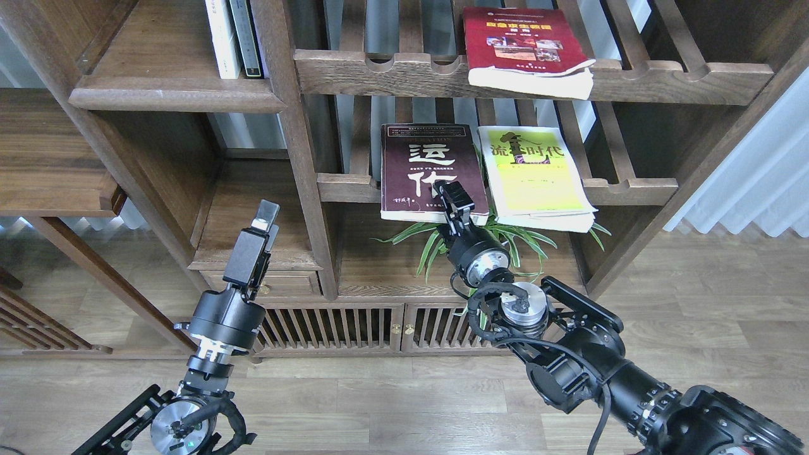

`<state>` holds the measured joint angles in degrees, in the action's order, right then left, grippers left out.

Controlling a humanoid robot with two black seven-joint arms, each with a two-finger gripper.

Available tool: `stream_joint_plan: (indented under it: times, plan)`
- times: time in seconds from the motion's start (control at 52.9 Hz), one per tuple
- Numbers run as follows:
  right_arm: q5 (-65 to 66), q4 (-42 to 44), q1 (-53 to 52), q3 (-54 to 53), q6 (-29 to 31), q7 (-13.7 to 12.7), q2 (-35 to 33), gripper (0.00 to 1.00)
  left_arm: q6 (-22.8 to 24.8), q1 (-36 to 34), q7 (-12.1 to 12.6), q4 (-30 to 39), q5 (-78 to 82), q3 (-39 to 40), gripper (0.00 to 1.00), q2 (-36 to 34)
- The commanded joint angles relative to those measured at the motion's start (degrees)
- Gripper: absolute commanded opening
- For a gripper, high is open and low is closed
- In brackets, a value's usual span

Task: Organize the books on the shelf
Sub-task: 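Push the right gripper against the dark red book's lower edge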

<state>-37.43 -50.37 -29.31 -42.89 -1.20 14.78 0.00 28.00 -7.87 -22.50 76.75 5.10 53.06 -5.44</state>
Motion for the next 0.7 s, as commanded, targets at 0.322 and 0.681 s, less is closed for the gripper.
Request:
stream_joint_plan:
  times: [0.322,0.681]
  plan:
    - [-1.9,1.0,-2.0,-1.0,-0.8,-0.4,0.0,0.84,0.0,1.0,0.0,-0.2,0.0,0.0,1.0,0.3]
    - [-1.9,1.1,-2.0,-1.3,0.1,0.2,0.0,0.53,0.0,1.0,0.0,-0.4,0.0,0.0,1.0,0.3]
